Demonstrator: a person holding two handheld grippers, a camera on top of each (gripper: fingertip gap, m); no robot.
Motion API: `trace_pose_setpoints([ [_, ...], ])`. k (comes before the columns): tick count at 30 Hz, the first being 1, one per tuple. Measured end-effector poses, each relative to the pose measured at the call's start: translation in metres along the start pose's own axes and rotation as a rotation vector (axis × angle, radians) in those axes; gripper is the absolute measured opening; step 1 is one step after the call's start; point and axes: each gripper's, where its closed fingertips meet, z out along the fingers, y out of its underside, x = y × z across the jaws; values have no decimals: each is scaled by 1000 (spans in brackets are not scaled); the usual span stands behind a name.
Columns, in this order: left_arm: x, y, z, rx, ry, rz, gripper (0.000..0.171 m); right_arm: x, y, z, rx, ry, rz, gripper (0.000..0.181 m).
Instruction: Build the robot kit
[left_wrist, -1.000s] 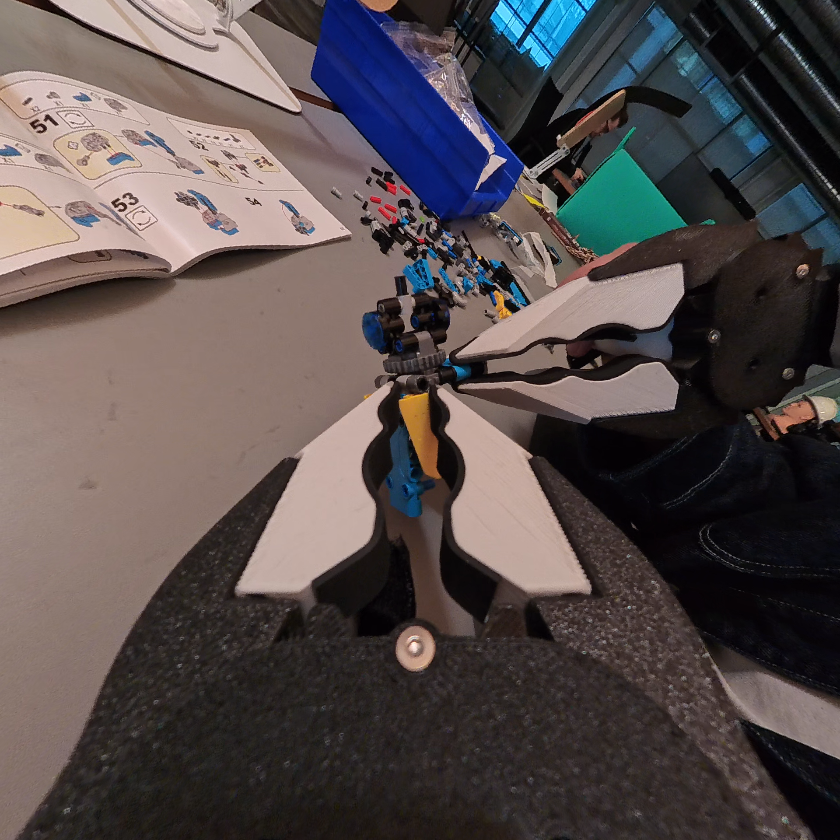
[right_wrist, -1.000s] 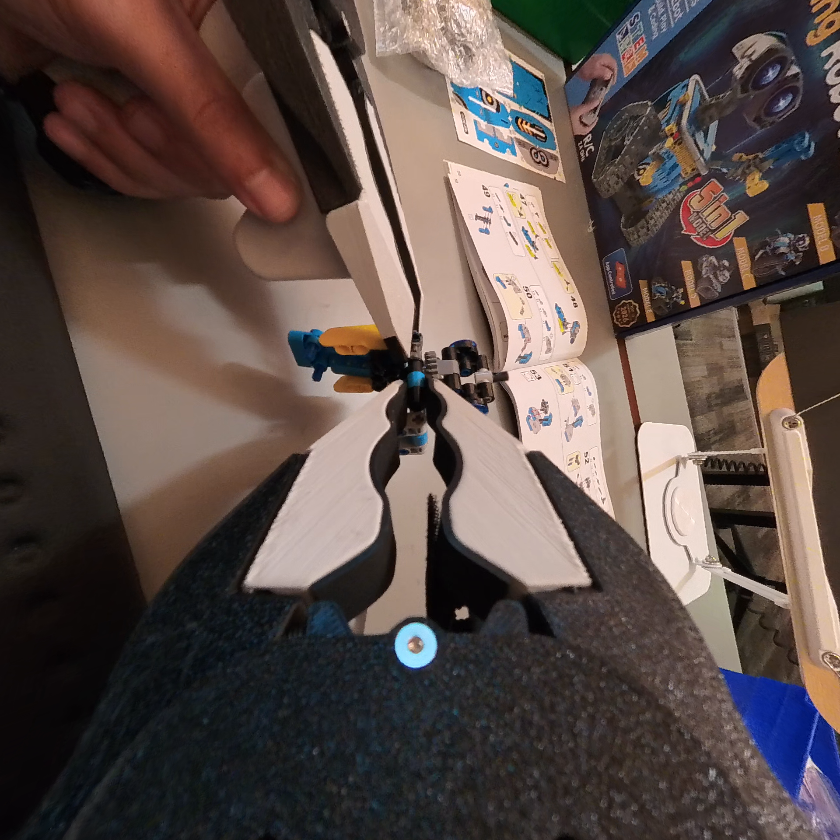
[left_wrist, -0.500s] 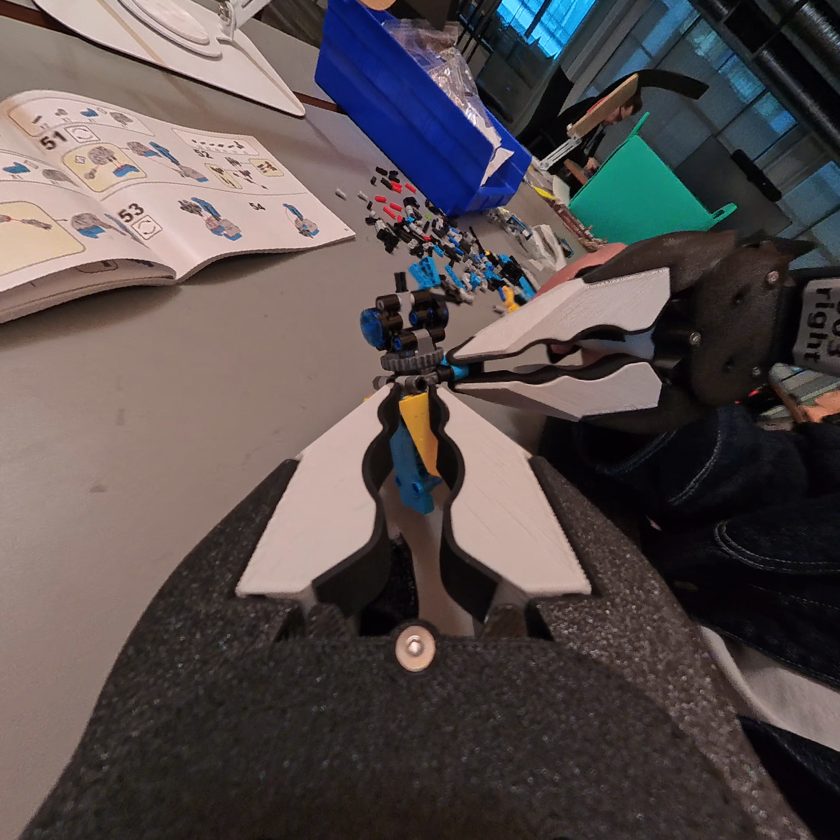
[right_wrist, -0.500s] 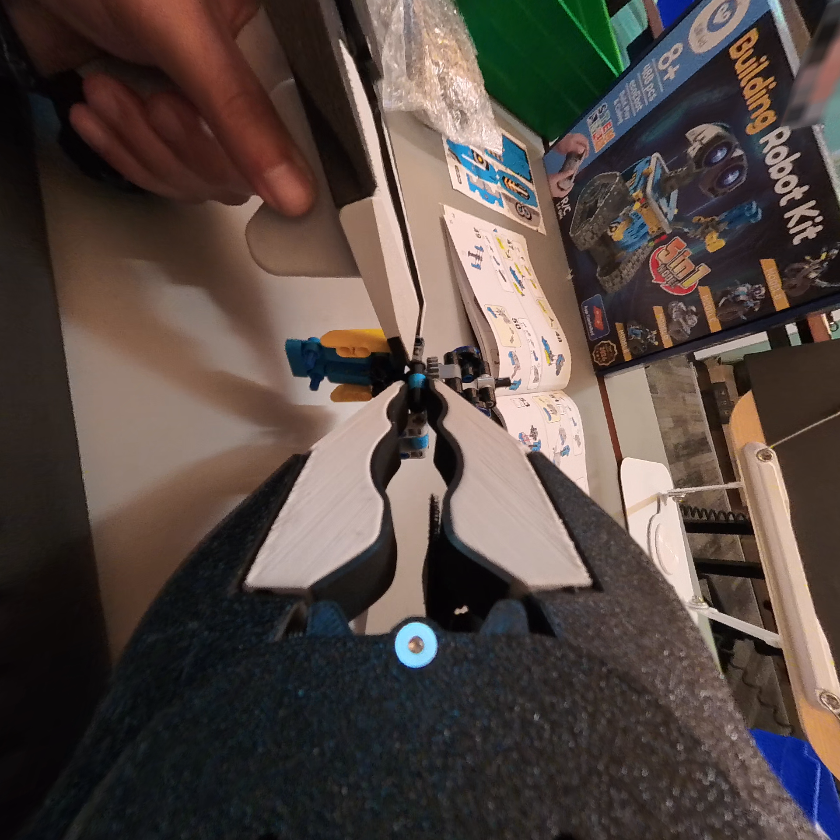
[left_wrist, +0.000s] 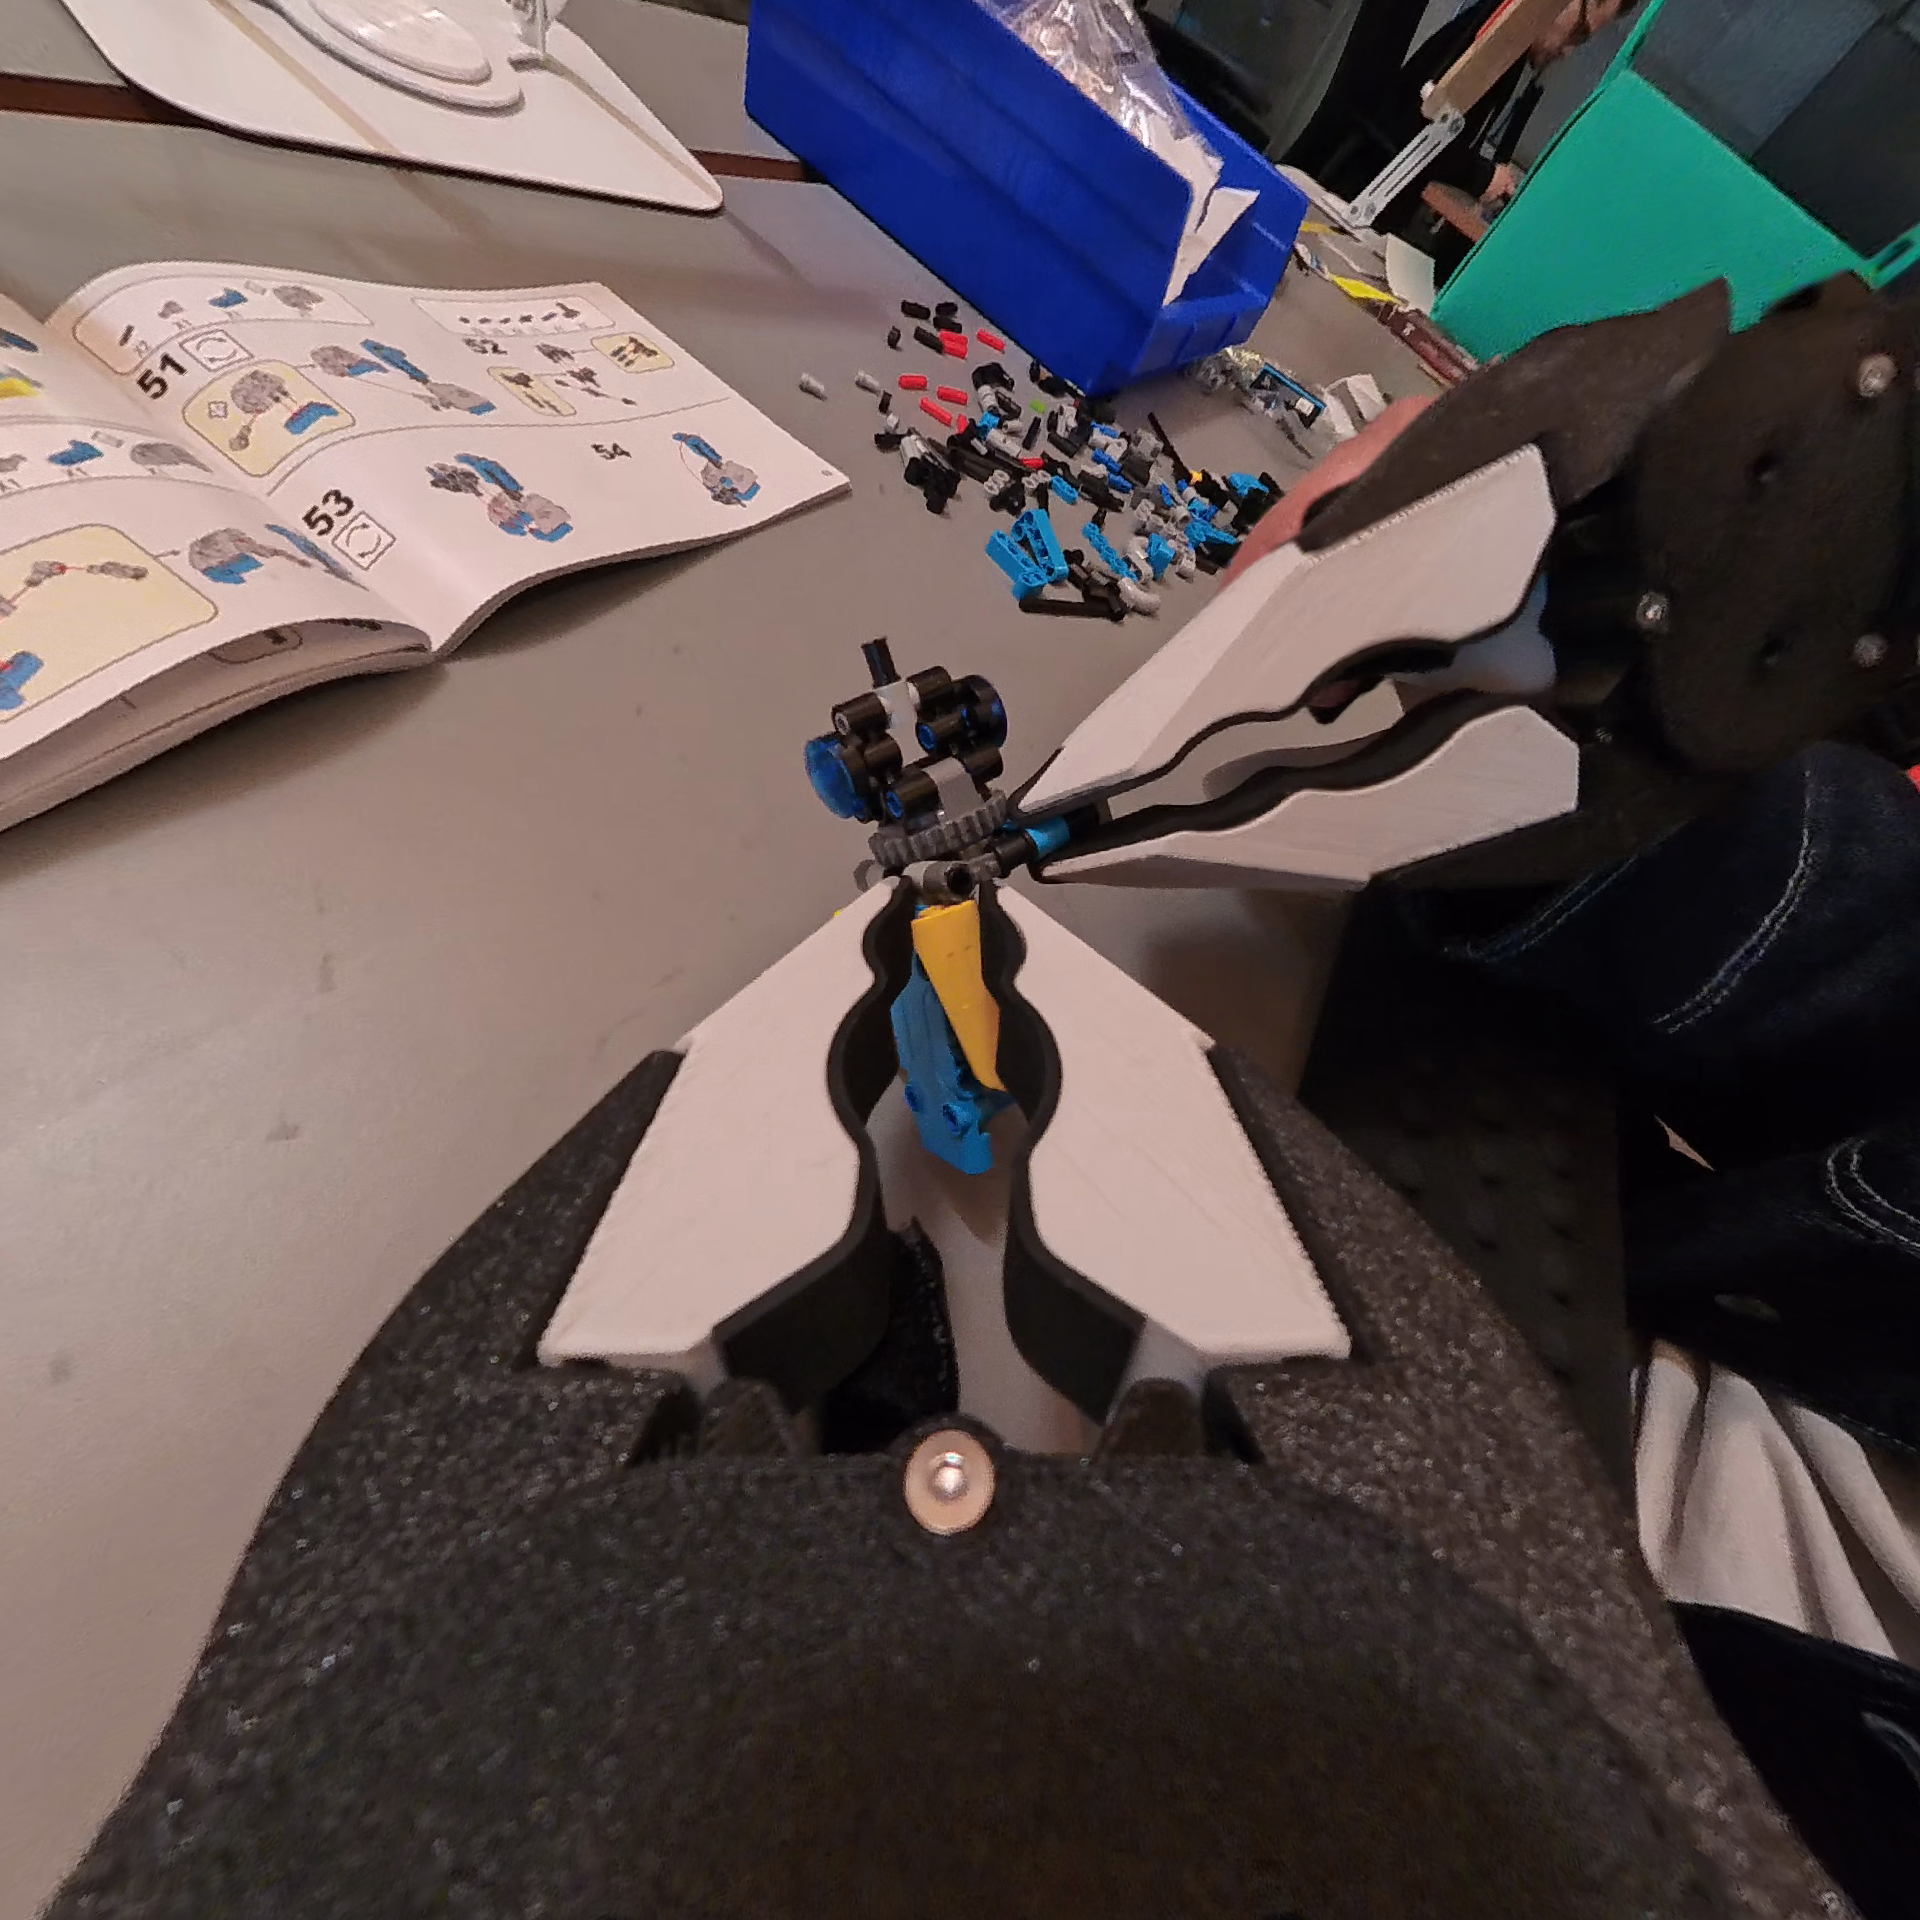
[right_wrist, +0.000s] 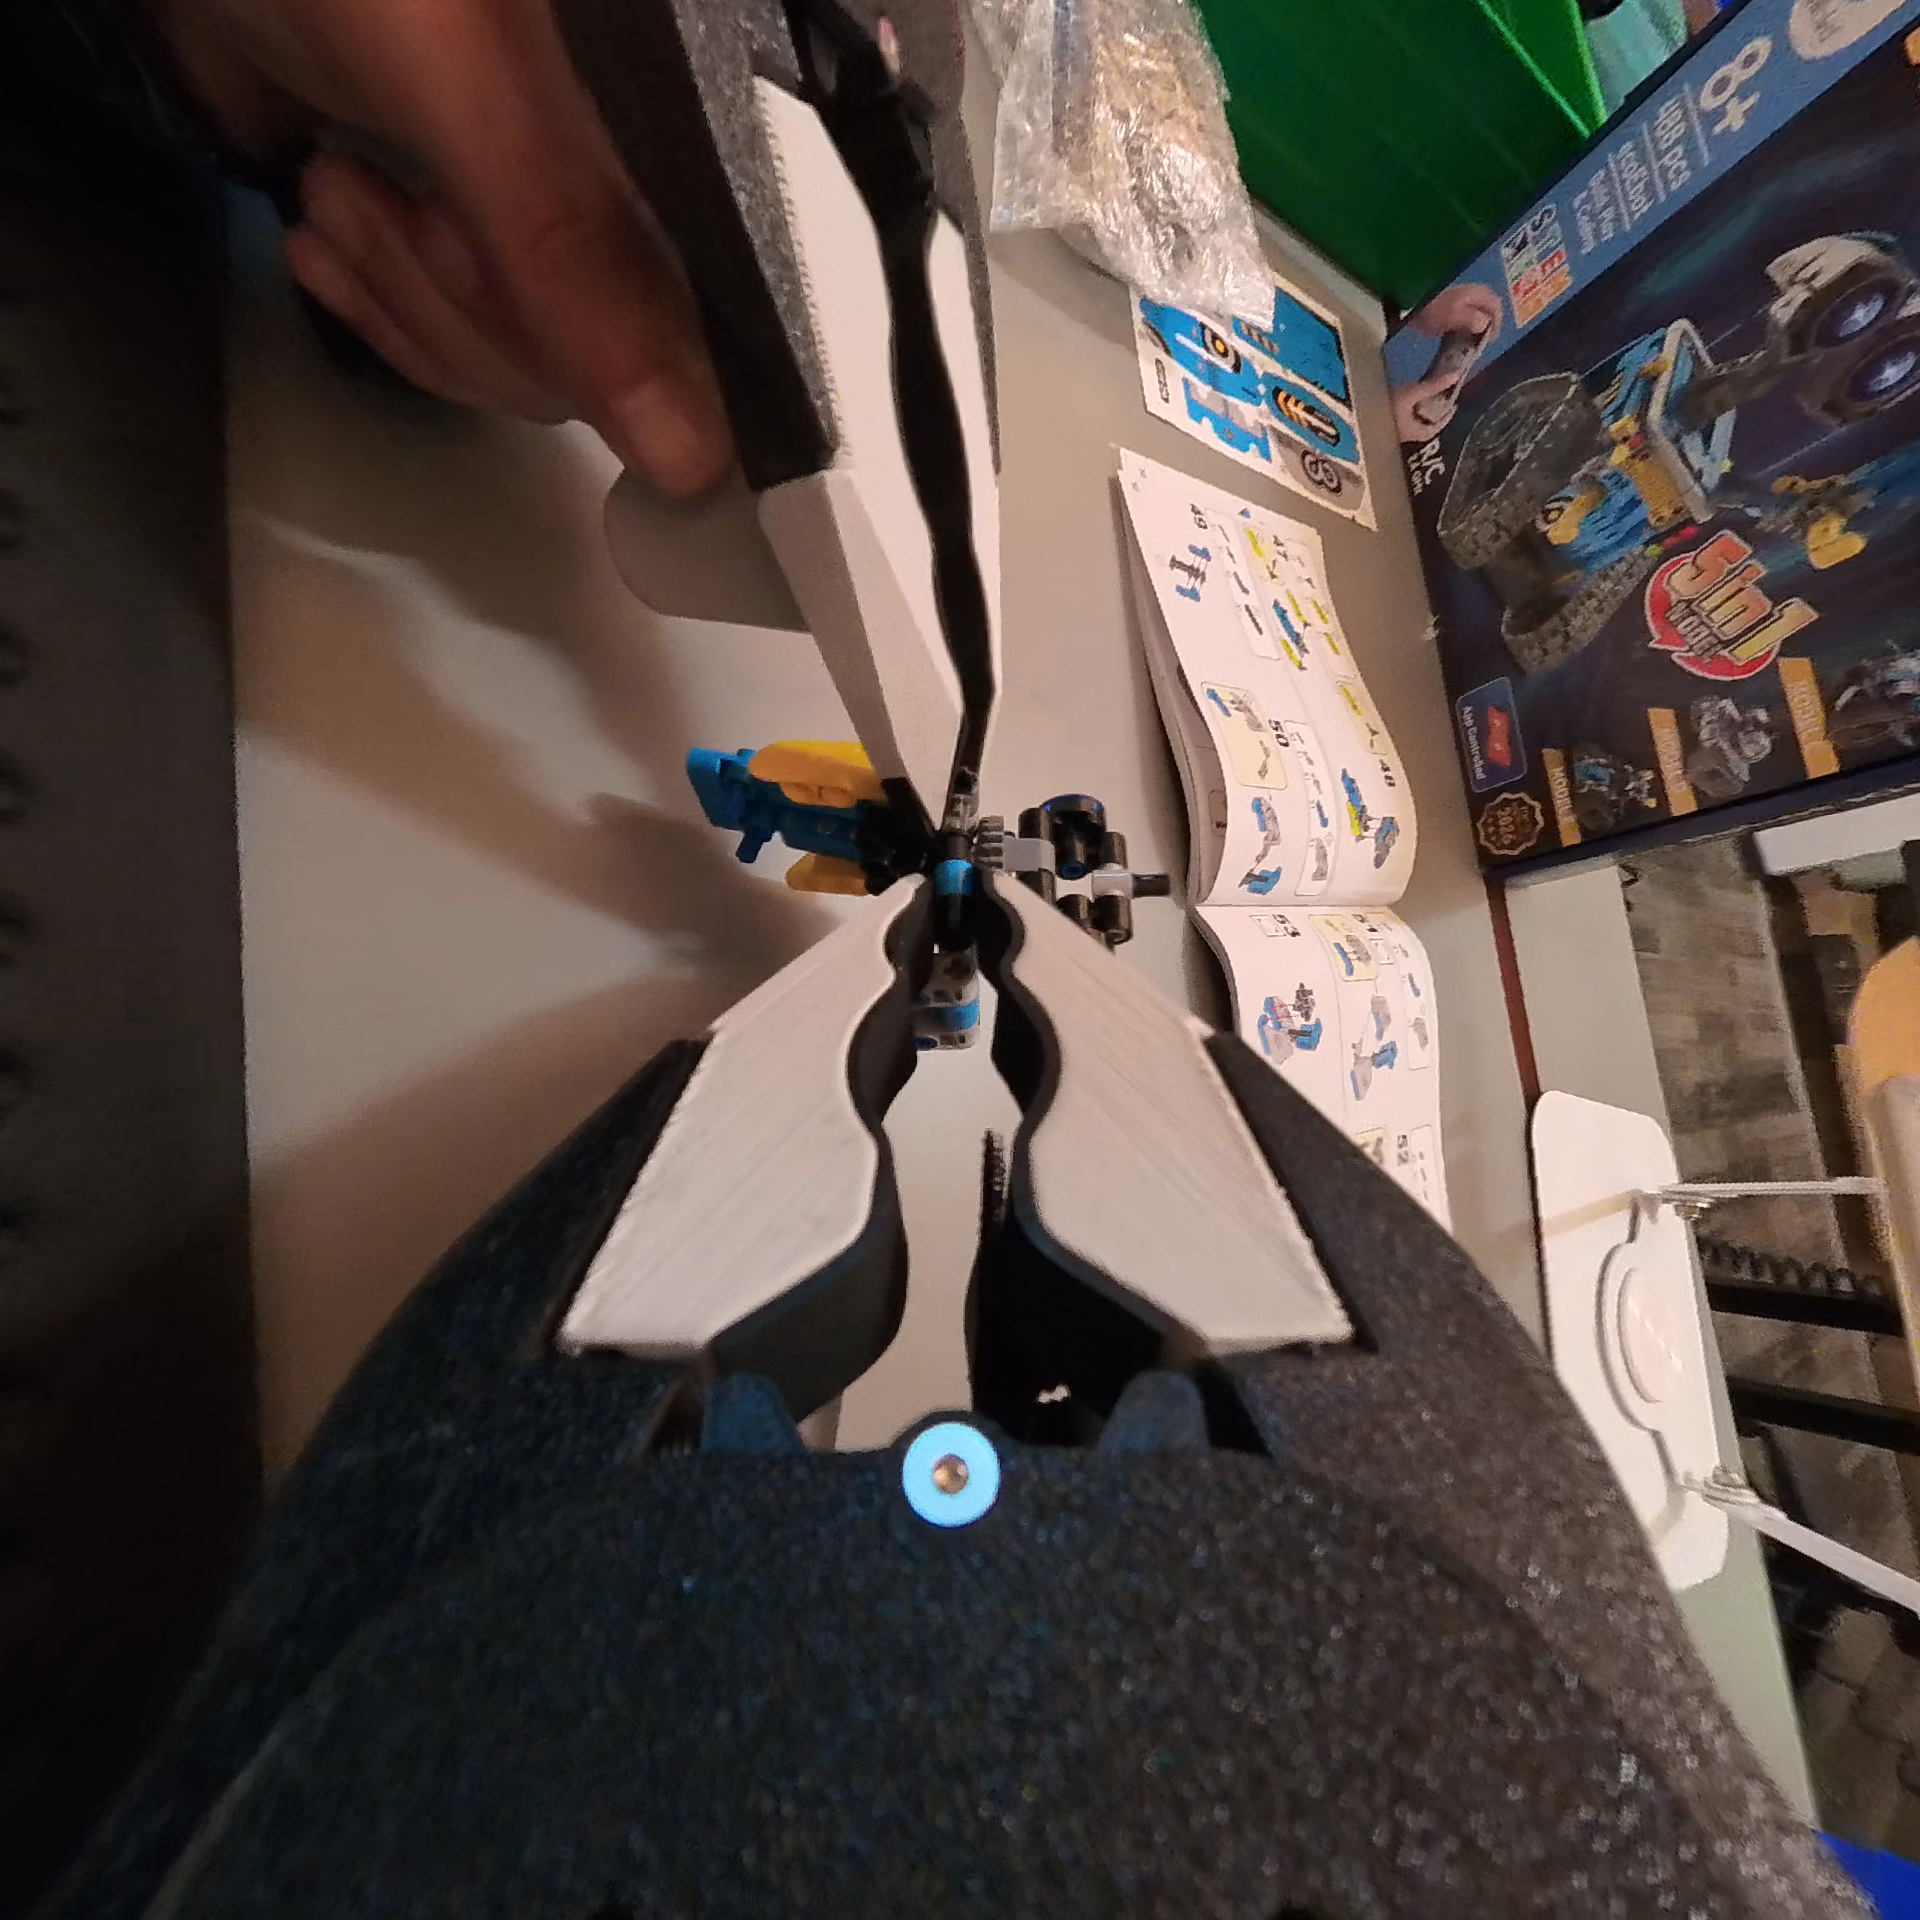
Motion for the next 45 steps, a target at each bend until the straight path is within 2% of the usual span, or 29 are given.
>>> trace_pose_setpoints([
  [3, -3, 5, 1, -22, -10, -12, 11, -3, 3, 5, -9, 44, -43, 6],
  [5, -2, 3, 1, -8, 19, -47, 12, -1, 0, 3, 61, 58, 3, 5],
  [8, 1, 11, 8, -50, 86, -171, 12, -2, -6, 5, 80, 60, 24, 6],
  [9, -3, 13, 10, -58, 57, -169, 9, -8, -8, 10, 61, 51, 13, 0],
  [11, -11, 15, 10, -63, 42, -206, 10, -7, -2, 19, -28, 124, -60, 0],
  [16, -16, 17, 4, -63, 38, -211, 10, -8, -2, 13, 72, 31, 93, 0],
  [19, -21, 17, 1, -57, 31, -231, 10, 5, 9, 2, 127, -39, 249, 0],
  [21, -24, 18, 0, -63, 23, -244, 11, 28, 17, -5, 162, -23, 318, 0],
  [24, -25, 28, 2, -114, 59, -309, 11, 63, 51, 4, 77, -48, 422, 22],
  [26, -22, 31, 4, -133, 77, -313, 11, 66, 75, 22, -27, -160, 520, 35],
  [29, -24, 34, 6, -156, 62, -307, 12, 57, 84, 51, -76, -245, 627, 51],
  [31, -22, 37, 7, -174, 70, -302, 13, 55, 81, 62, -54, -237, 667, 43],
  [34, -20, 42, 9, -205, 59, -273, 14, 60, 71, 63, 4, -197, 660, 16],
  [37, -17, 45, 11, -232, 61, -241, 23, 56, 65, 58, 20, -232, 666, 16],
  [40, -23, 34, 6, -167, 32, -214, 31, 48, 43, 45, 145, -344, 776, 15],
  [43, -32, 2, -10, 4, -11, -176, 37, 41, 25, 30, 256, -462, 865, 15],
  [45, -27, -23, -23, 134, 8, -118, 42, 29, 8, 13, 348, -631, 910, 15],
])
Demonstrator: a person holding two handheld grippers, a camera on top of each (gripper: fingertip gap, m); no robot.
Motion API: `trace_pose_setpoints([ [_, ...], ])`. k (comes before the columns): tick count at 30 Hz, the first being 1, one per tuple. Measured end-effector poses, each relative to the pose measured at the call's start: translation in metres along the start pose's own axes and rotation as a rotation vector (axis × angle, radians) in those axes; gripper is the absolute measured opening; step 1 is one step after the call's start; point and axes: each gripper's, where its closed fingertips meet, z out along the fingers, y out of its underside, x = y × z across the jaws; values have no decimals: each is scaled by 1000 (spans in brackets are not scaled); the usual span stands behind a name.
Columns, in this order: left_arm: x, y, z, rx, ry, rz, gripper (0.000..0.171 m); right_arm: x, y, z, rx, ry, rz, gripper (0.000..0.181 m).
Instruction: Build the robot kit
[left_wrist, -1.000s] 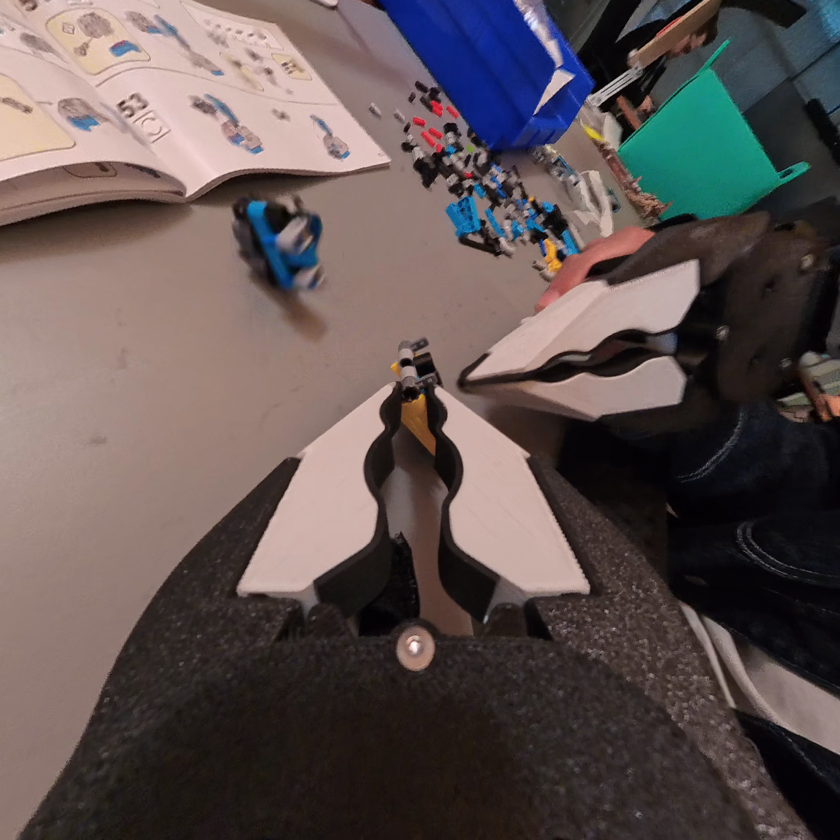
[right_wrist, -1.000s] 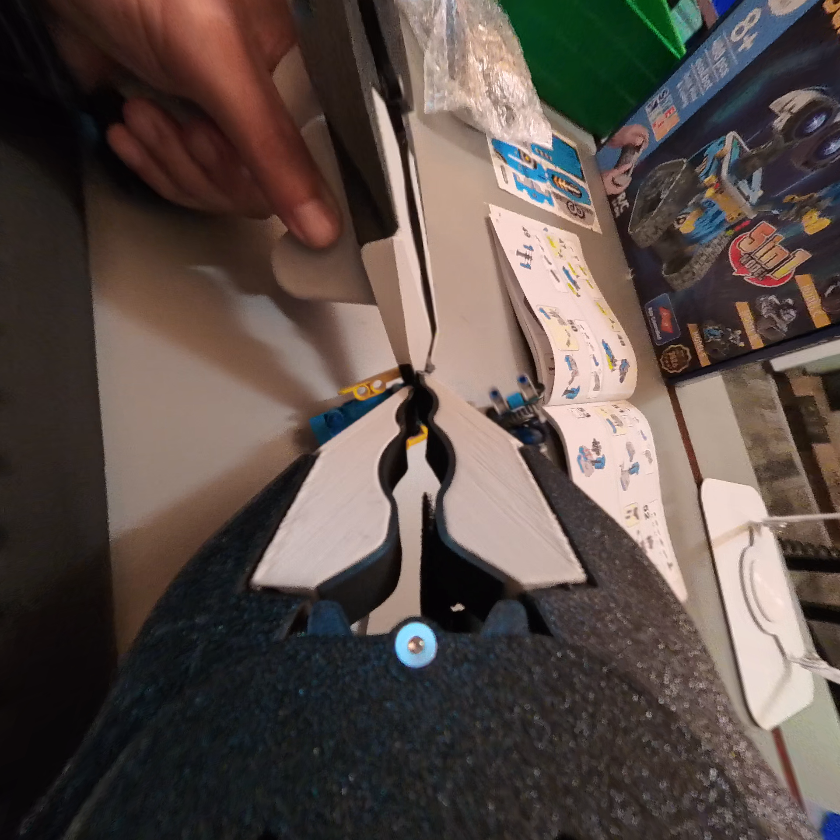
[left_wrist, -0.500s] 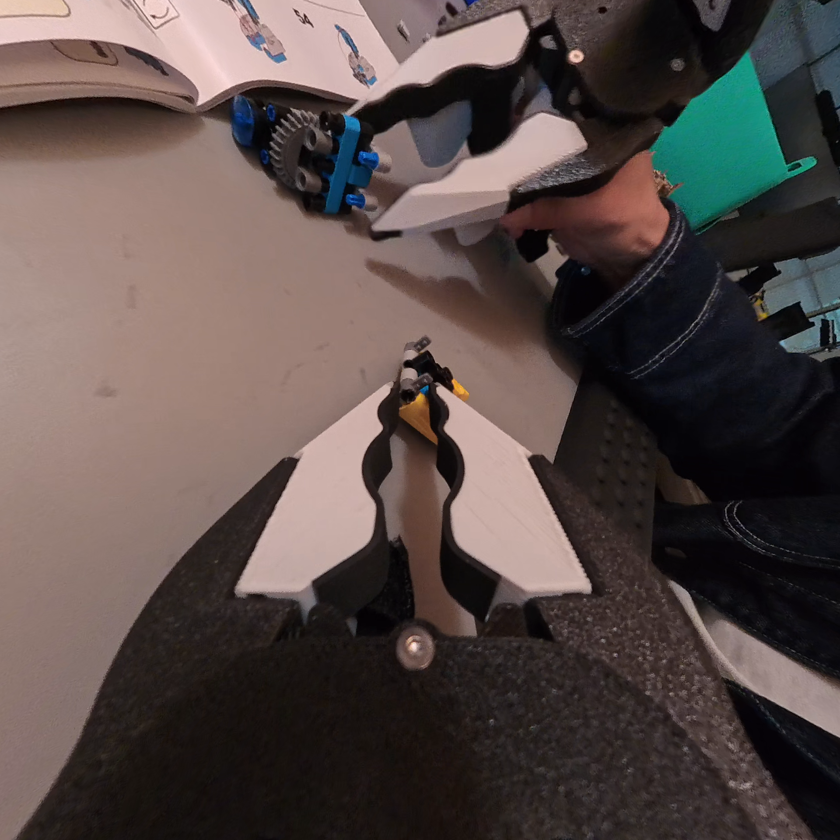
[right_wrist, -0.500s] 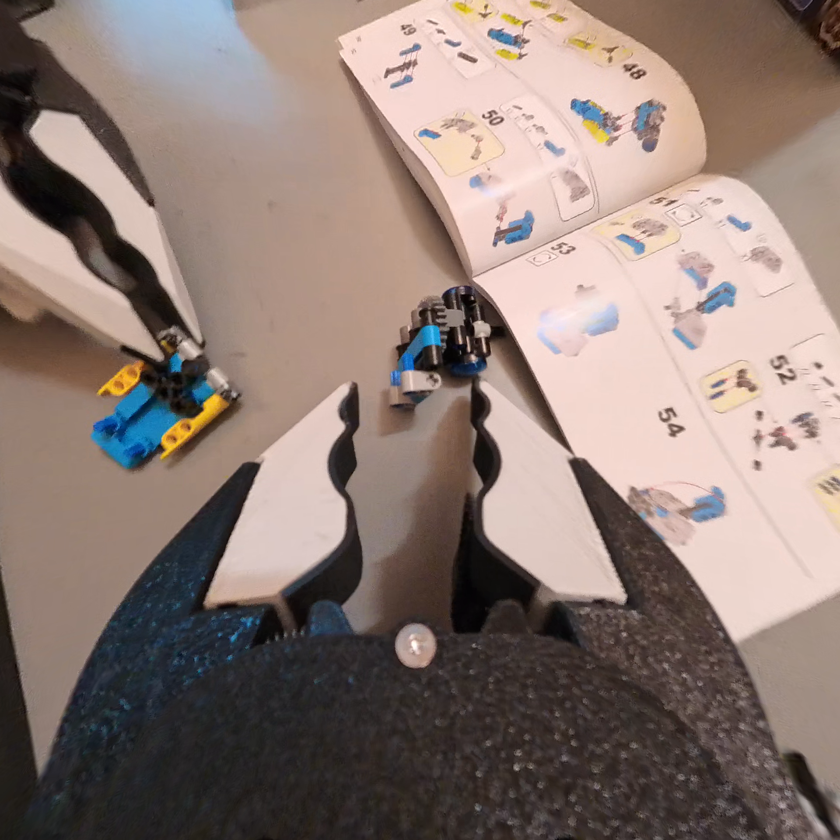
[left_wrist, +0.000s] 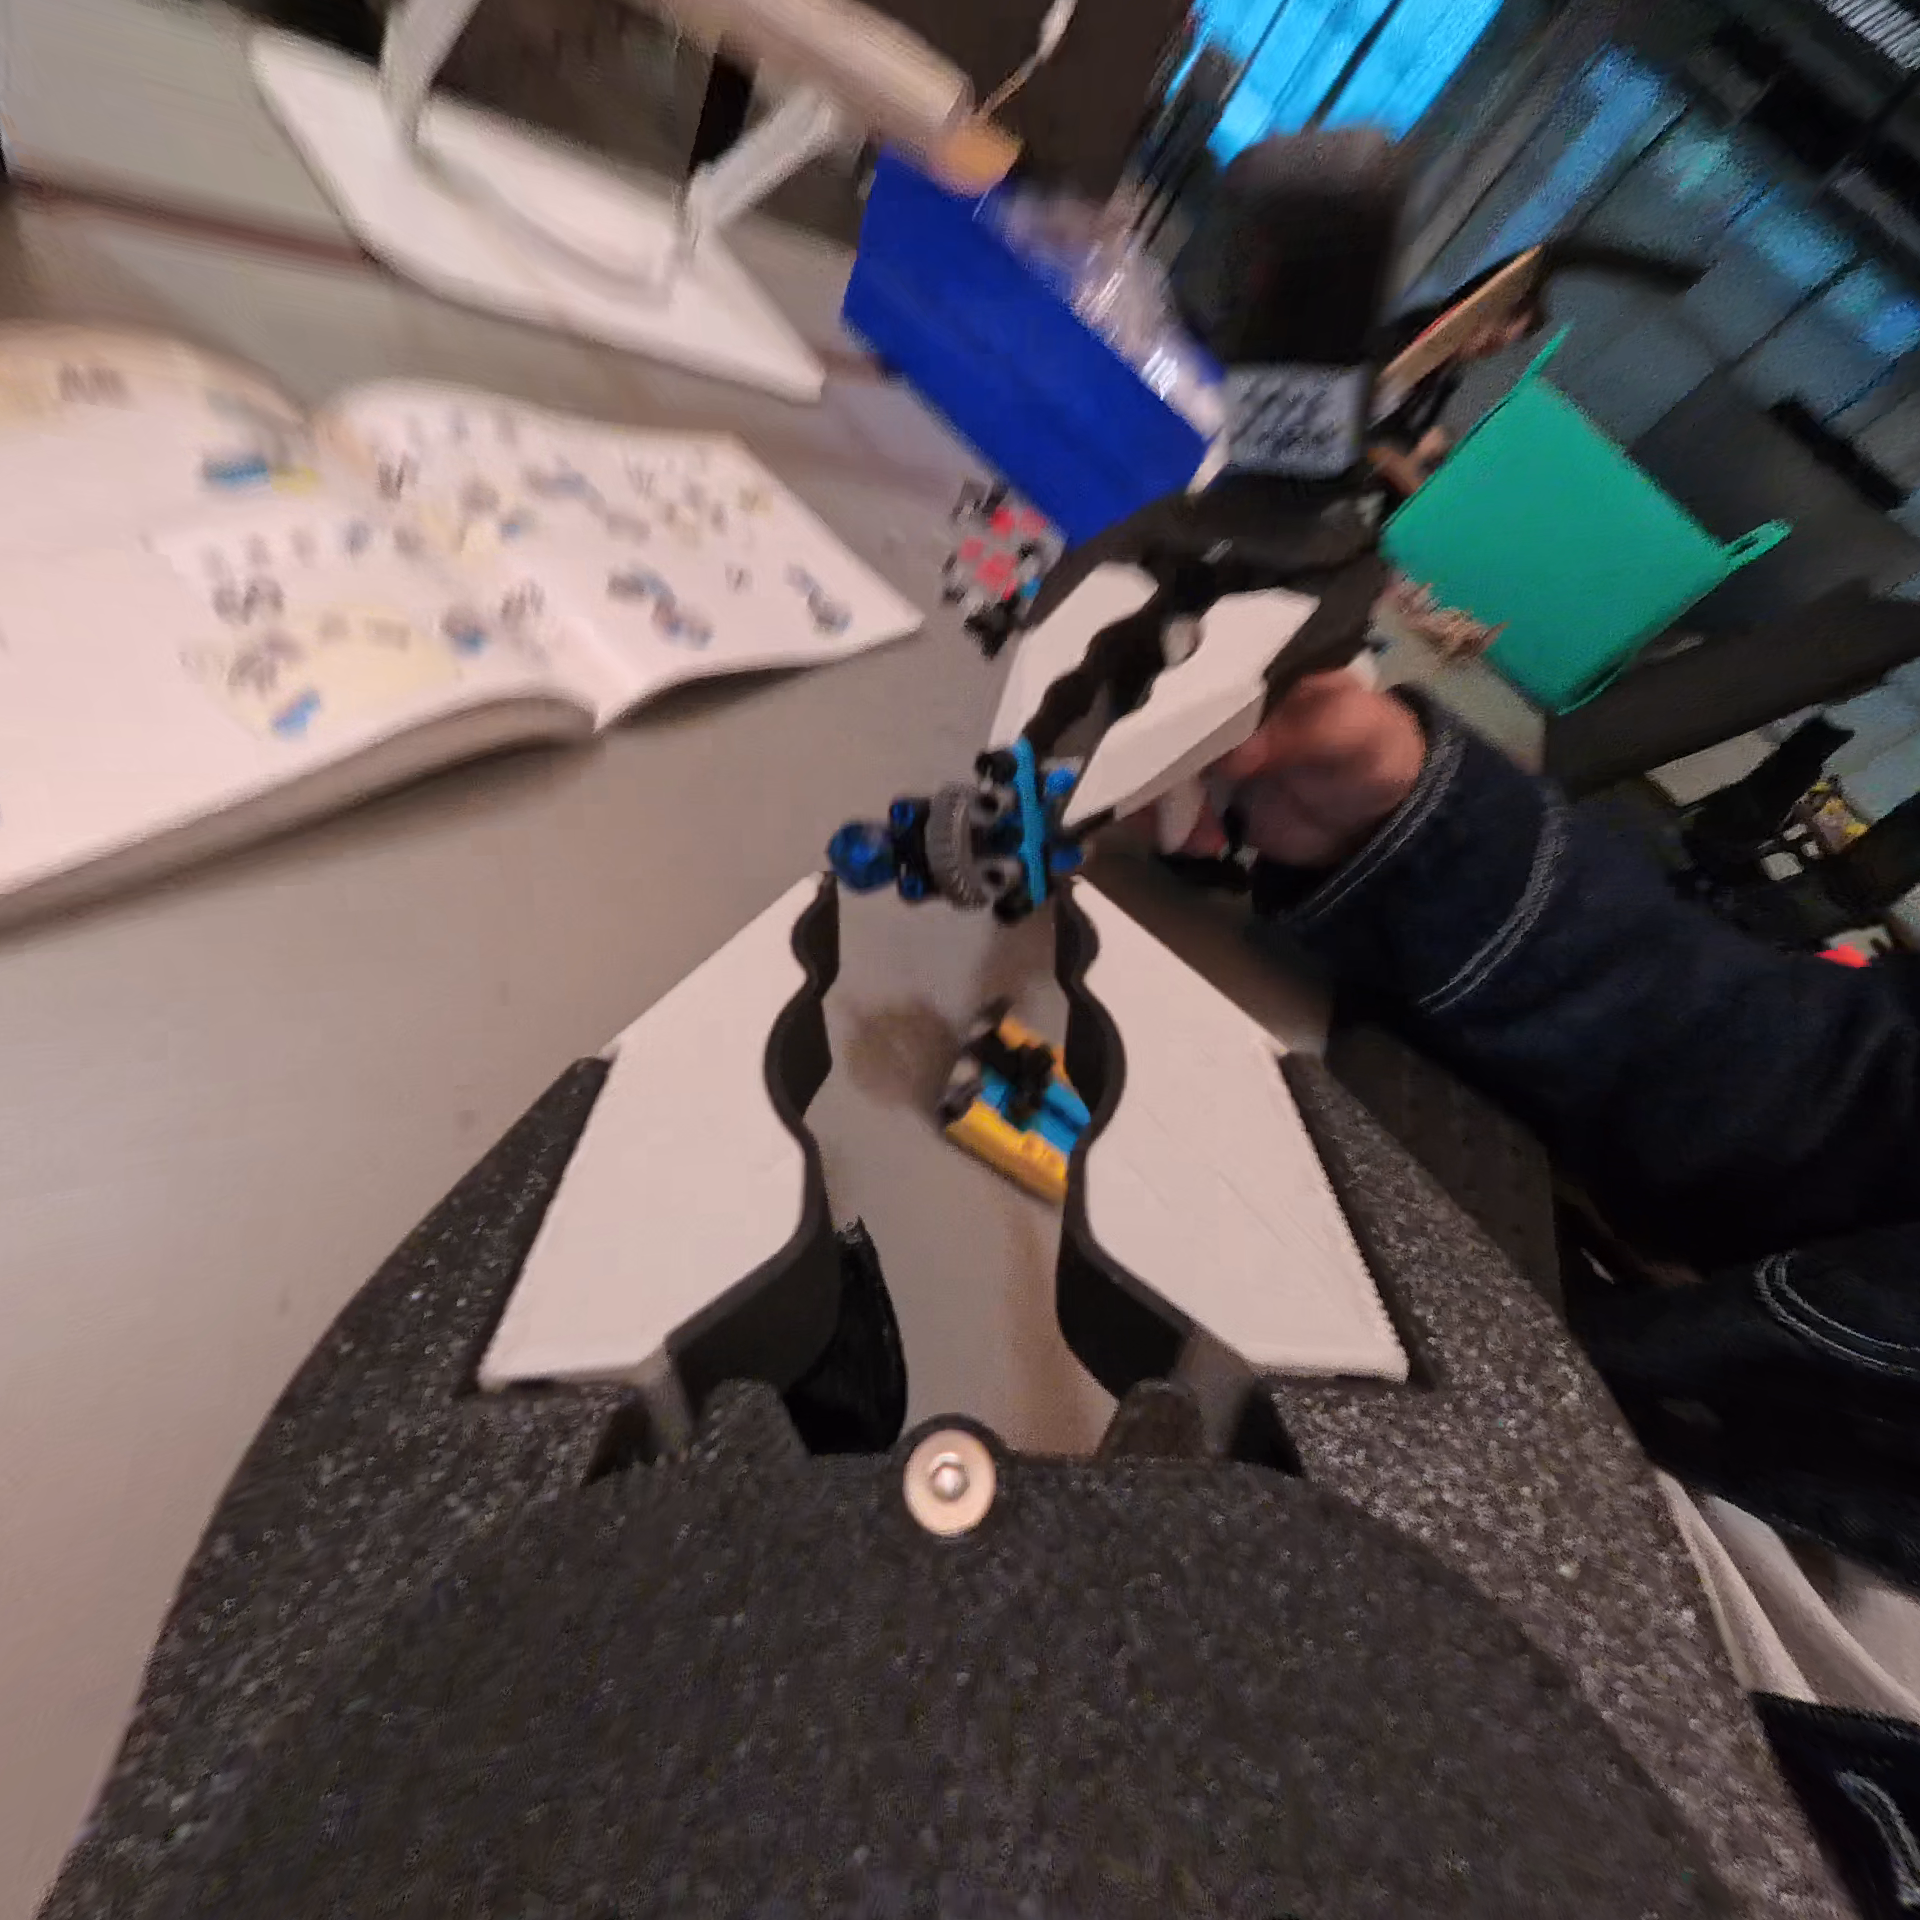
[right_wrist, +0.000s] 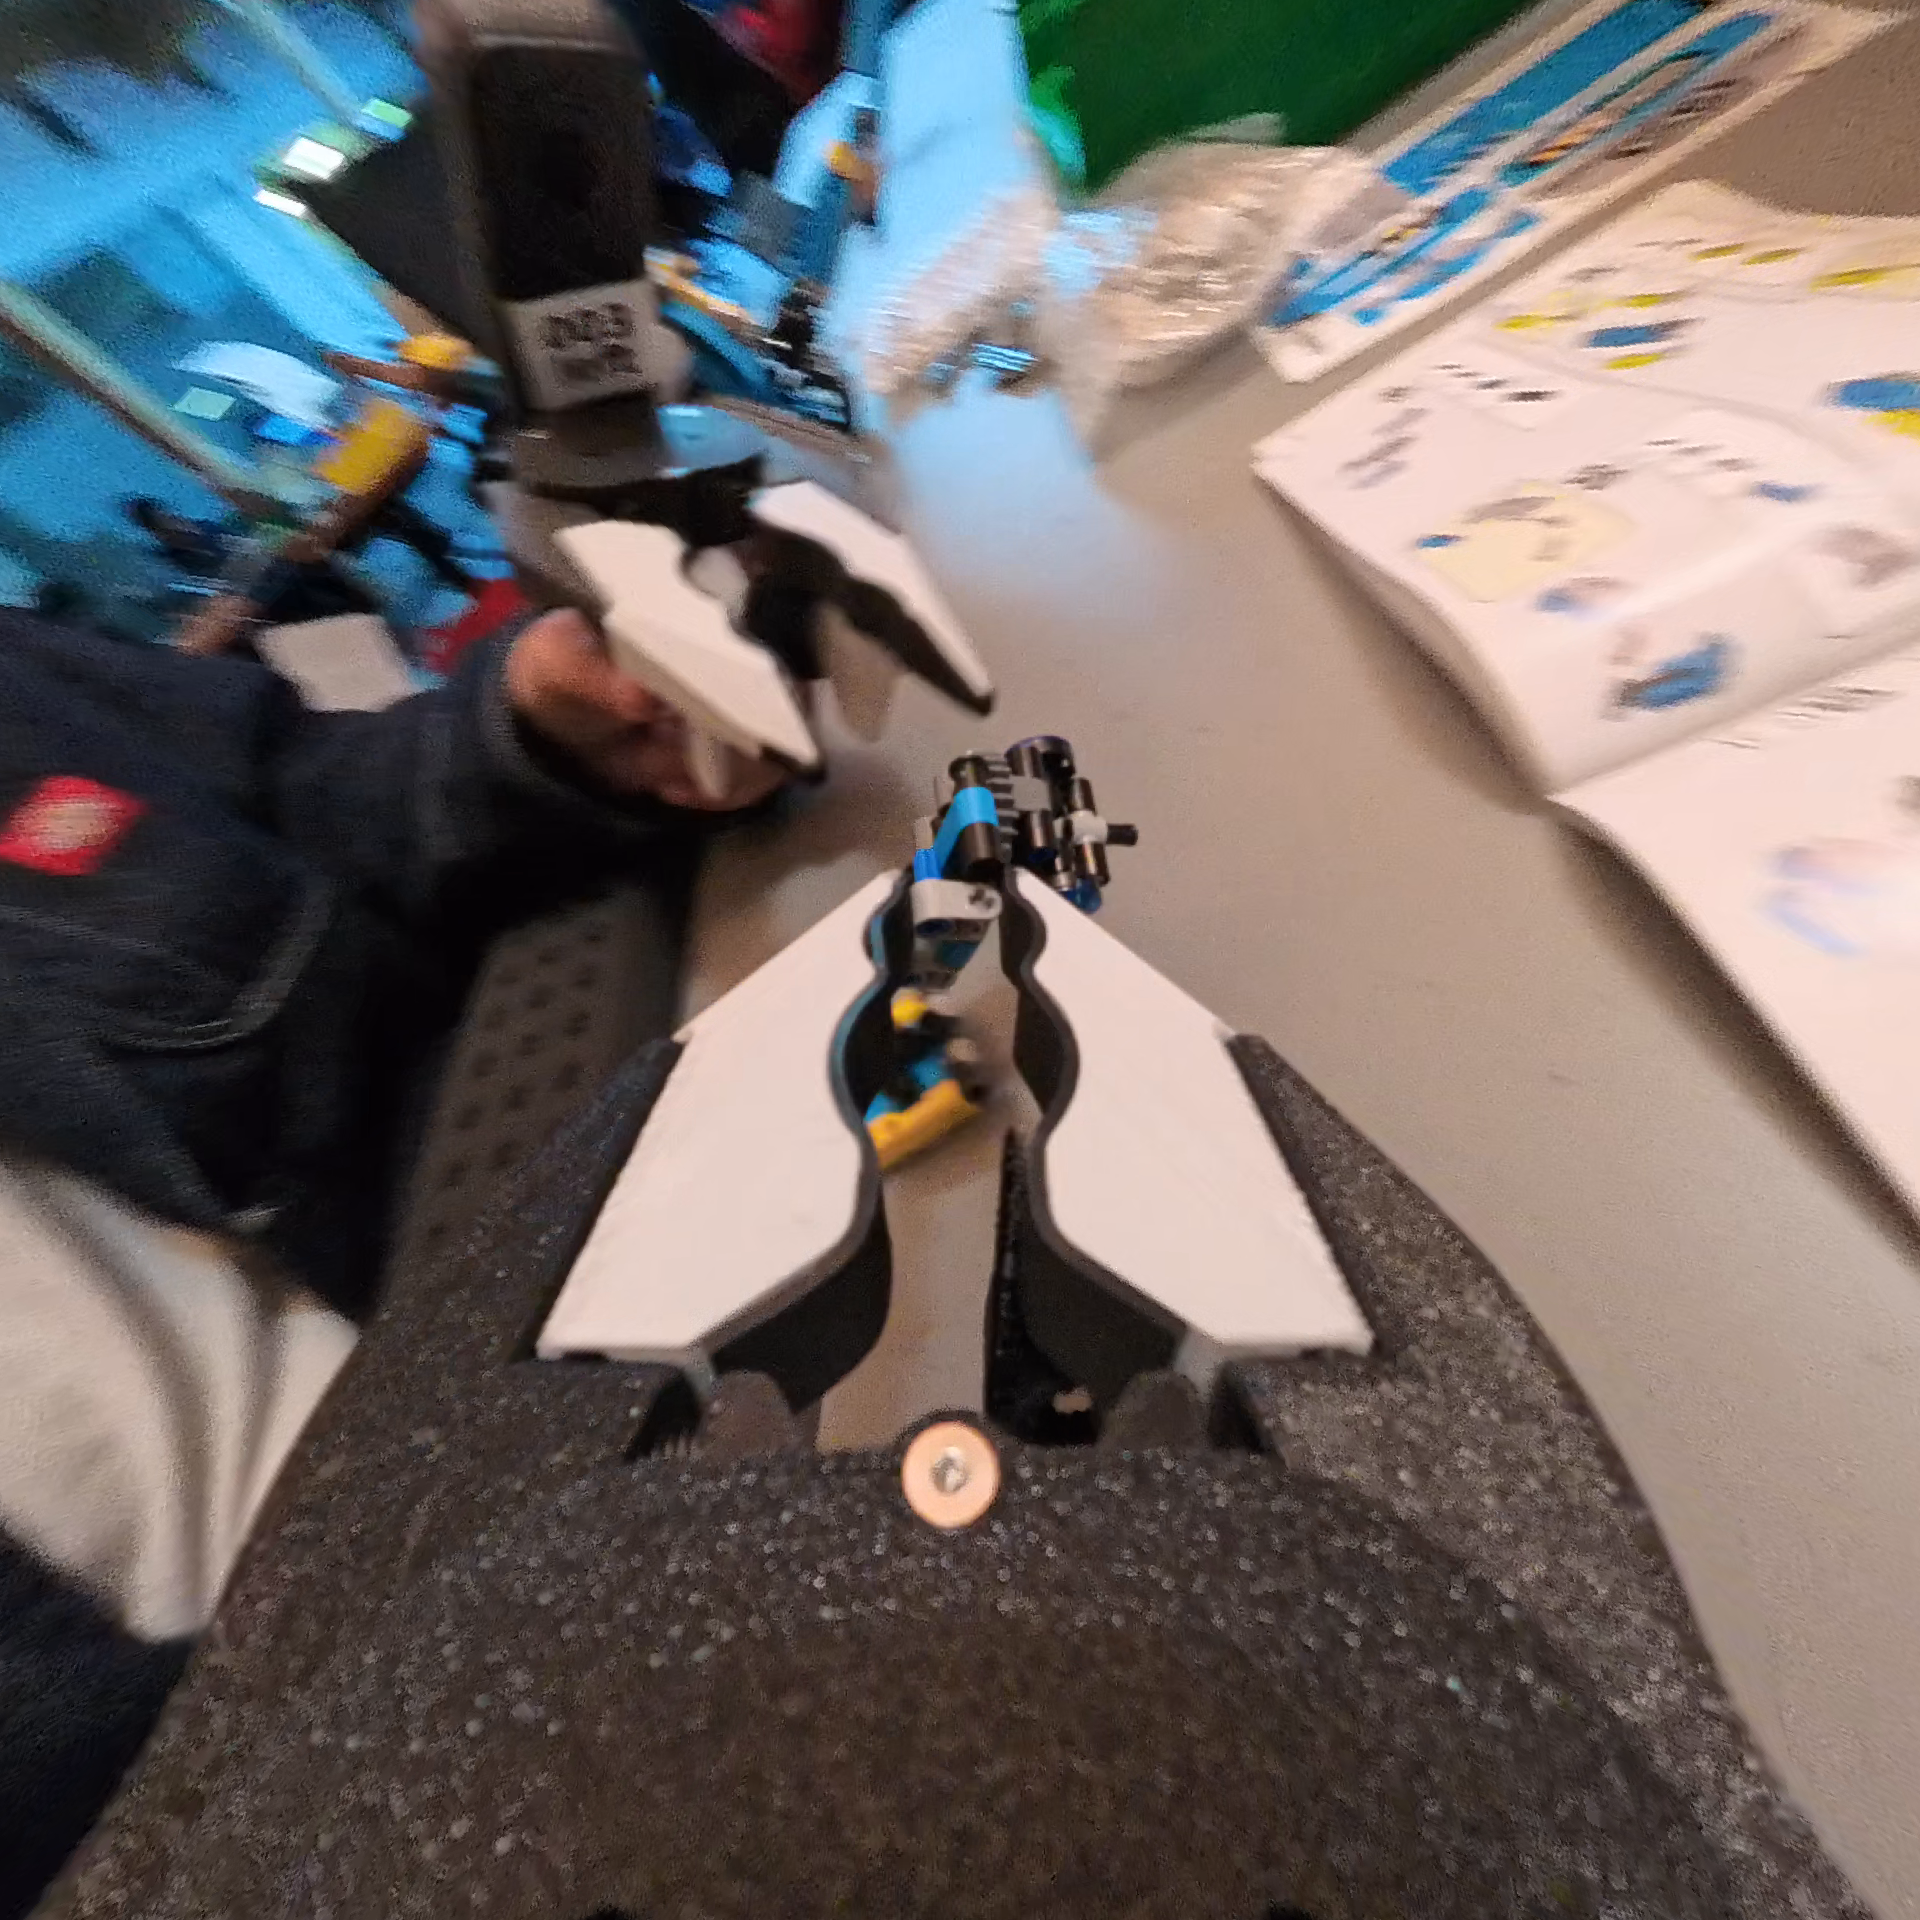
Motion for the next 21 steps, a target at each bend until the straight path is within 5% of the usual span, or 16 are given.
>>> trace_pose_setpoints([
  [4, 45, -21, -10, 120, 181, 125, 42, -40, -1, -5, -10, -160, -150, 15],
  [8, 66, -2, -1, 28, 242, 240, 32, -56, 7, -9, -120, -86, -398, 15],
  [13, 78, 10, 6, -14, 267, 331, 17, -66, 16, -9, -197, -42, -487, 16],
  [21, 64, -6, 2, 49, 223, 257, 7, -59, -22, -24, 37, -38, -381, 31],
])
